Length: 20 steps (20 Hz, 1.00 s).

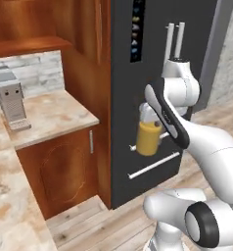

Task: There is a tray on the dining counter. Grab the cup, mug, and pitcher and place them on the tray. The pitcher may be placed next to the tray if it cannot fit the tray.

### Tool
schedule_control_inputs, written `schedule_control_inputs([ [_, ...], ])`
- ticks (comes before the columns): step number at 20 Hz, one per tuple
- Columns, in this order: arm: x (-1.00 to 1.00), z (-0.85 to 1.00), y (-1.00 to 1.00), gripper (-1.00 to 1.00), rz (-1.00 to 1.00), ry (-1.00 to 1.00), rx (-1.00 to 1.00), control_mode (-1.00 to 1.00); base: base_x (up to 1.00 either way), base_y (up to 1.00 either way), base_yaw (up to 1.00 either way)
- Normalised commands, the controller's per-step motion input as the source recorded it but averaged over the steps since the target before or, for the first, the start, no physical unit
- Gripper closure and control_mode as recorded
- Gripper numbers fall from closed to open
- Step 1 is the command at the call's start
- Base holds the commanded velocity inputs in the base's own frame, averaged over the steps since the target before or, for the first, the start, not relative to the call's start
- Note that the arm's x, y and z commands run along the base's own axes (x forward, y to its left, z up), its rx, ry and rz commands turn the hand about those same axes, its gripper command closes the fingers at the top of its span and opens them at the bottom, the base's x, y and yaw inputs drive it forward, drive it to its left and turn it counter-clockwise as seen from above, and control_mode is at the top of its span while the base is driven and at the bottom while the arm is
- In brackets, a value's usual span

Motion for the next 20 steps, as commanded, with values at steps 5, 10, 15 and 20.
schedule_control_inputs([
  [5,0.00,0.00,0.00,1.00,0.00,0.00,0.00,1.00,-0.21,-0.02,-0.77],
  [10,0.00,0.00,0.00,1.00,0.00,0.00,0.00,1.00,-0.05,0.00,-0.81],
  [15,0.00,0.00,0.00,1.00,0.00,0.00,0.00,1.00,0.00,0.00,-0.80],
  [20,0.00,0.00,0.00,1.00,0.00,0.00,0.00,1.00,0.21,0.06,-0.73],
])
